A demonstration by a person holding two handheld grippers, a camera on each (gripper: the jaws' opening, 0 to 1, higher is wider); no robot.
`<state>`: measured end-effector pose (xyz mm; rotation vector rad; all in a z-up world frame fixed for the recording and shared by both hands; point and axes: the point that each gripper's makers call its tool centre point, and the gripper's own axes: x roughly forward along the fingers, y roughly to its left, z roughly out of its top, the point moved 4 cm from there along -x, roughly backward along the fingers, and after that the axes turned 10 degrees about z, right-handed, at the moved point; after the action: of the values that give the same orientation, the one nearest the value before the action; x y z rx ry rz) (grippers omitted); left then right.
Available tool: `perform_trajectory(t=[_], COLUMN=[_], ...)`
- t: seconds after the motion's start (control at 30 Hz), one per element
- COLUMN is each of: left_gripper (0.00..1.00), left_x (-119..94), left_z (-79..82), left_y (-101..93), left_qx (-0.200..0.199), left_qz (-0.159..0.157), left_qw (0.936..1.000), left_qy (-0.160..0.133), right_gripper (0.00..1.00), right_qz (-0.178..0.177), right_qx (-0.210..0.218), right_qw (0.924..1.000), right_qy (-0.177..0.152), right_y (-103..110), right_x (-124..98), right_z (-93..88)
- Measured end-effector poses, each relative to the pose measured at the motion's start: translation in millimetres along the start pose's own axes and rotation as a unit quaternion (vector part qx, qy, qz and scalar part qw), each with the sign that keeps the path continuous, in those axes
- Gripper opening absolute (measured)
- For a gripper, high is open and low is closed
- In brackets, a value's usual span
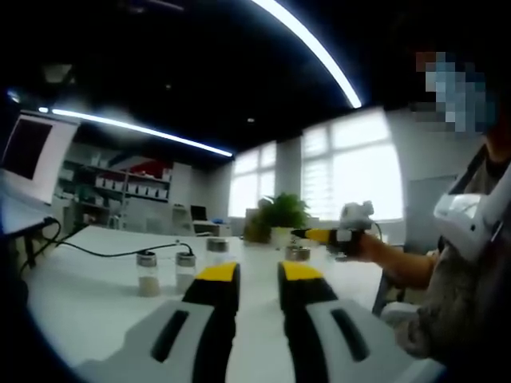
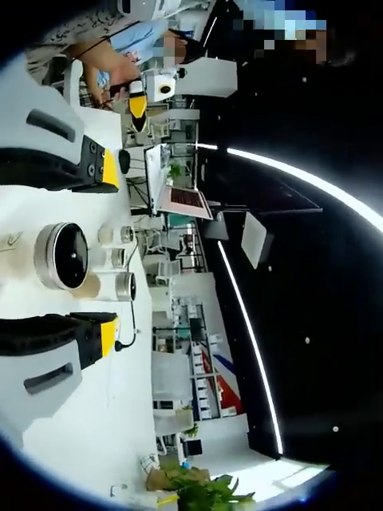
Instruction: Rotate the seasoning bottle until the label or dispensing opening points toward the visible target arrow and the bottle remains upright within the marked orientation range
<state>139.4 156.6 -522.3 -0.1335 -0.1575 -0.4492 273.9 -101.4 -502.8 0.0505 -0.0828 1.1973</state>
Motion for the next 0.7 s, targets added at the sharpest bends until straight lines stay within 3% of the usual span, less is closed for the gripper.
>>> perform_trajectory(t=[0.27, 0.5, 0.7], left_gripper=[0.20, 0.20, 0.20], left_x=[-2, -8, -8], left_z=[0.5, 6.6, 2.6], left_y=[0.1, 5.6, 9.0], left_qx=[0.001, 0.003, 0.002], left_qz=[0.001, 0.008, 0.015], left_qw=[1.0000, 0.9999, 0.9999], left_qy=[-0.002, -0.010, -0.006], right_gripper=[0.50, 0.50, 0.50], right_qz=[0.020, 0.056, 0.077], right_qx=[-0.076, -0.097, -0.101], right_qw=[0.9968, 0.9936, 0.9917], right_qy=[0.015, 0.015, 0.022], right_y=[13, 23, 23], right_x=[7, 25, 40], right_z=[40.1, 59.8, 68.8])
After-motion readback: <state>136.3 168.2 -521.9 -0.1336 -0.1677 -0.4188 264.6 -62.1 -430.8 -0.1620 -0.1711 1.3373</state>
